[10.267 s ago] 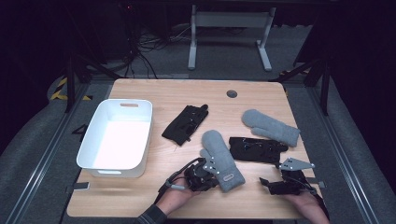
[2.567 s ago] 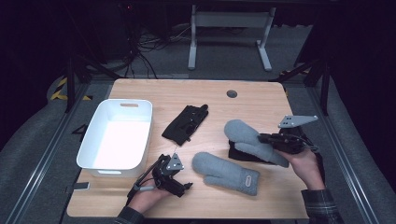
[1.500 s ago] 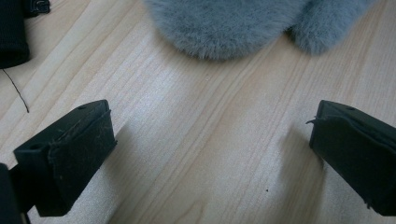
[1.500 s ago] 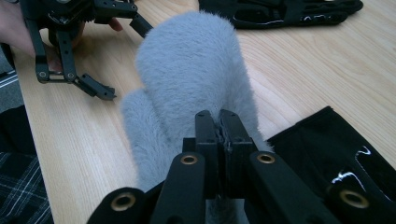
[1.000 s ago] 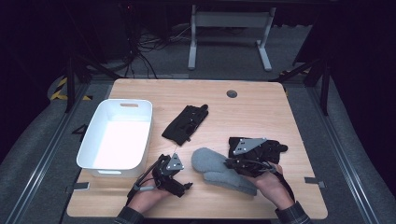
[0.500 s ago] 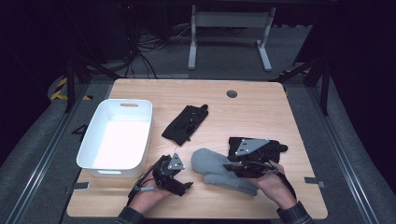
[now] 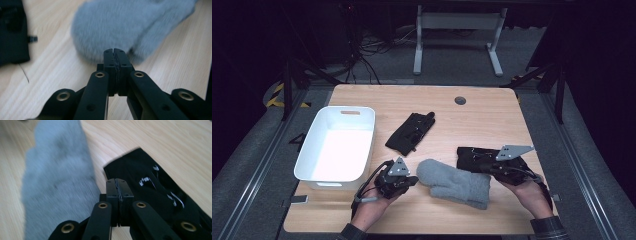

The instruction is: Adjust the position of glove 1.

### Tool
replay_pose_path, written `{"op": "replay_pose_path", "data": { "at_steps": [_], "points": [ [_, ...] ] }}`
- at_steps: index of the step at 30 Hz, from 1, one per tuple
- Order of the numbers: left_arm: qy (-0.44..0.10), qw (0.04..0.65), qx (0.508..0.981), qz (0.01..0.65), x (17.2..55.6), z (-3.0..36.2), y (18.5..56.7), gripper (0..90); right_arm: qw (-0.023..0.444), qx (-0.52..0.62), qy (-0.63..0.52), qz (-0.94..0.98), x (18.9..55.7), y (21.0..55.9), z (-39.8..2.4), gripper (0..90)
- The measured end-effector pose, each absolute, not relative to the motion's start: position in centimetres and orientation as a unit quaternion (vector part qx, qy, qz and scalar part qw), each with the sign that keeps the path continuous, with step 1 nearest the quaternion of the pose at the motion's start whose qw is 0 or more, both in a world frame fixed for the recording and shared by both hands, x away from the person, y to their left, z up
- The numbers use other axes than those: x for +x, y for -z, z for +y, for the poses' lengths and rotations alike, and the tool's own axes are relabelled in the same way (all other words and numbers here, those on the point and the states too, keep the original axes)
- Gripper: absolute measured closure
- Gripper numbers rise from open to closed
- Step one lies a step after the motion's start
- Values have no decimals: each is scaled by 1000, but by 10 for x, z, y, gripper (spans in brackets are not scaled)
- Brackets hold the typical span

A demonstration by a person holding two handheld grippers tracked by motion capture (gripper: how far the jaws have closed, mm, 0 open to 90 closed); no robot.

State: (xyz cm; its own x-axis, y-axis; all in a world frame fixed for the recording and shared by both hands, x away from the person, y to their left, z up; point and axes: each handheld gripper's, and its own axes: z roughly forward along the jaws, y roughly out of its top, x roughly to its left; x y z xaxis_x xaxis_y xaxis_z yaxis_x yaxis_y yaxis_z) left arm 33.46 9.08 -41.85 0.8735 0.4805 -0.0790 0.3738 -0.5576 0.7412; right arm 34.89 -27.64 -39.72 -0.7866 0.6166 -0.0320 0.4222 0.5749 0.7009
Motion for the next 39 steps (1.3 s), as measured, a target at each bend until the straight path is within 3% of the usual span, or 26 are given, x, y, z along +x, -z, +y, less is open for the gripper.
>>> {"op": "replay_pose_path", "data": {
  "at_steps": [12, 20, 39],
  "points": [
    [-72, 405, 880, 239, 357, 55, 410, 894, 109, 301, -337, 885, 354, 432, -303, 900],
    [-56, 363, 900, 234, 370, 35, 429, 888, 88, 291, -325, 895, 353, 441, -299, 900],
    [-58, 348, 903, 247, 402, 38, 430, 890, 34, 234, -331, 913, 334, 445, -265, 900]
  ]
}}
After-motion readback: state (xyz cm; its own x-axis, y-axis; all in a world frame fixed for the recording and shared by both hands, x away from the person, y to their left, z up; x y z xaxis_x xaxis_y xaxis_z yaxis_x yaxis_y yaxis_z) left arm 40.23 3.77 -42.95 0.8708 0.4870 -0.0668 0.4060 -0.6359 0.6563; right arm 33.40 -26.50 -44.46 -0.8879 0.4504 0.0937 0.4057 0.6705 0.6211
